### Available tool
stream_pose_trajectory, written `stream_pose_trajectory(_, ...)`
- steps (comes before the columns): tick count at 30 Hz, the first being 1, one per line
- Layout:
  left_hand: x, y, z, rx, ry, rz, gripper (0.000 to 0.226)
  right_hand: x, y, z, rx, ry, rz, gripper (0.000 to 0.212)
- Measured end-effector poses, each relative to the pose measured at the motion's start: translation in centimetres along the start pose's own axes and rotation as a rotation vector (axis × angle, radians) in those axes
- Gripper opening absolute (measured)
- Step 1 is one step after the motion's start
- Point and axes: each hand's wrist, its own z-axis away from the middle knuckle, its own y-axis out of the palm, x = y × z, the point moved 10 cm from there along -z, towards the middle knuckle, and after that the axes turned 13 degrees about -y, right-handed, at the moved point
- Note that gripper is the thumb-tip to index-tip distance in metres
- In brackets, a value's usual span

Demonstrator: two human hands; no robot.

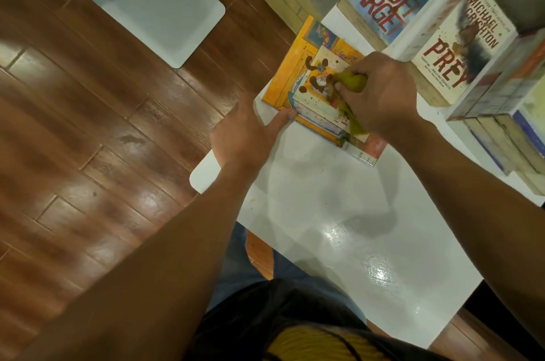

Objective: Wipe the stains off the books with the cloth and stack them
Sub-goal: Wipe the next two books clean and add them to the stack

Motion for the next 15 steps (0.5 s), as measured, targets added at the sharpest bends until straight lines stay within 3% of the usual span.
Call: stream_pose_trajectory(15, 0.0, 0.04, 0.07, 0.006, -0.004, -0.002, 0.081, 0.92, -0.04, -0.86, 0.054, -0.033, 0.05, 0.038)
